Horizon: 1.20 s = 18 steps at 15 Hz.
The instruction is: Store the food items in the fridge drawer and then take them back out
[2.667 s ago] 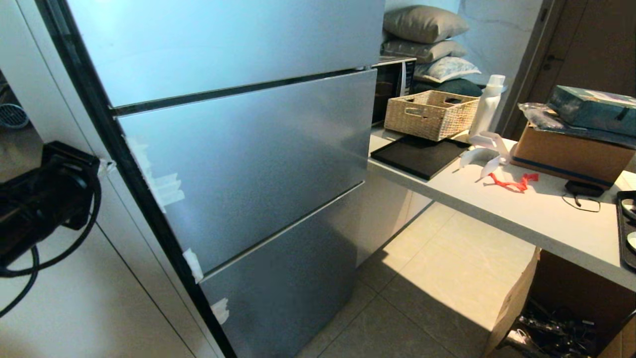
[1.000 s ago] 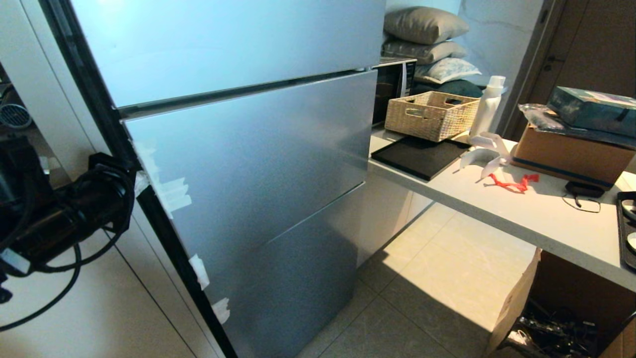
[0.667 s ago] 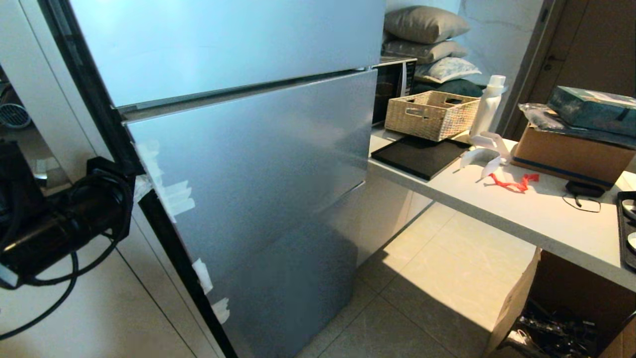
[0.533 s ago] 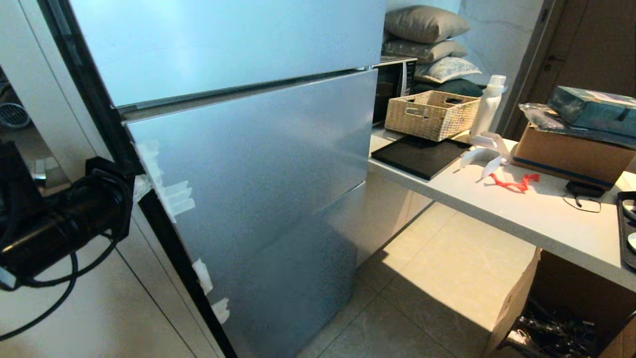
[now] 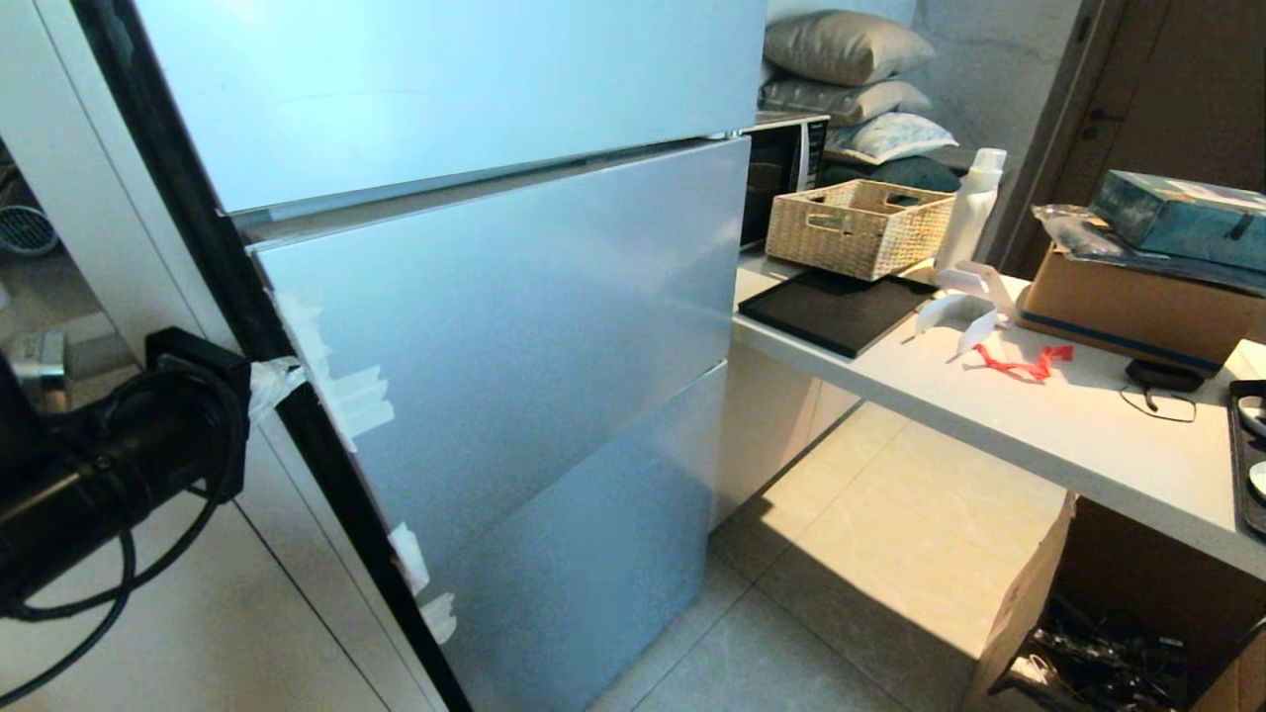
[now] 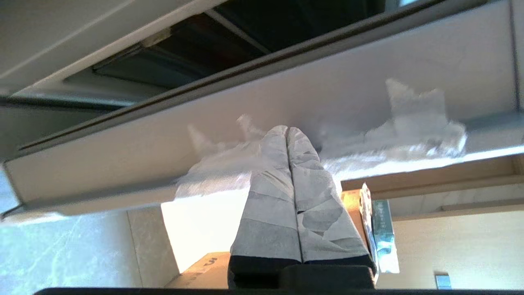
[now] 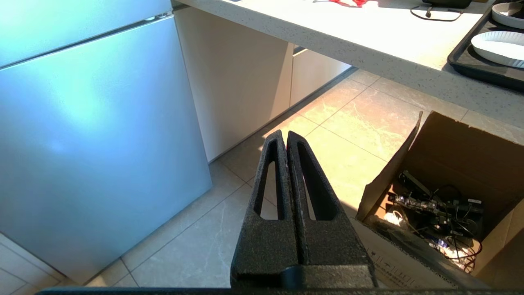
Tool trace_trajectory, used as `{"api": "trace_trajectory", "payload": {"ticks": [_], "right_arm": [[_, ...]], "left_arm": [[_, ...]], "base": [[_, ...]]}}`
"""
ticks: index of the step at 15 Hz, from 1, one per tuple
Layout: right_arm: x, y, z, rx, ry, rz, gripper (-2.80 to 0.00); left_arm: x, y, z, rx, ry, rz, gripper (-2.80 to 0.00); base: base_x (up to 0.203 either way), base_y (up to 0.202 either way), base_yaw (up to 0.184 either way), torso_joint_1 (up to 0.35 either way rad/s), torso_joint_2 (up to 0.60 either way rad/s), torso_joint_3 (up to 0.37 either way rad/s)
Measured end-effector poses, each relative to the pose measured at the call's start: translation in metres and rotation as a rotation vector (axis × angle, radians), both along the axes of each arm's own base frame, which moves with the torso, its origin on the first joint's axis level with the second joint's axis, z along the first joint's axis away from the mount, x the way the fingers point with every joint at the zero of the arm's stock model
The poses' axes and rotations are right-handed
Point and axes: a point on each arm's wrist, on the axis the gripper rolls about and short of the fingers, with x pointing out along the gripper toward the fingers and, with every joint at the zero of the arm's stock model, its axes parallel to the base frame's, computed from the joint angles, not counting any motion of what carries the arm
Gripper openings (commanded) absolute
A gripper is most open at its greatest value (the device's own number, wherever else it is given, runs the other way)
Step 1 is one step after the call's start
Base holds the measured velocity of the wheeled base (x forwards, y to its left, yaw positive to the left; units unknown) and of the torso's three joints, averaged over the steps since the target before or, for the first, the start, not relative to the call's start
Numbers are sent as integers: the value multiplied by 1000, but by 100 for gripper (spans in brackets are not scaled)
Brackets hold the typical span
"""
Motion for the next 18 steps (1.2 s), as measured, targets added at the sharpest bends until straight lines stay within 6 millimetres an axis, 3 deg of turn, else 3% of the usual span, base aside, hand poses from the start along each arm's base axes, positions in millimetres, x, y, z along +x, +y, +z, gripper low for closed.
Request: {"api": "trace_trajectory", "payload": {"ticks": [10,18], "right_arm": [[0,0,0,0,0,0,-280],[0,0,0,0,0,0,-280]], "left_arm": [[-19,-19,-12,6,32,-99,-280],[-45,-51,-19,15,44,-312,-280]], "base": [[0,0,0,0,0,0],[0,0,0,0,0,0]]}}
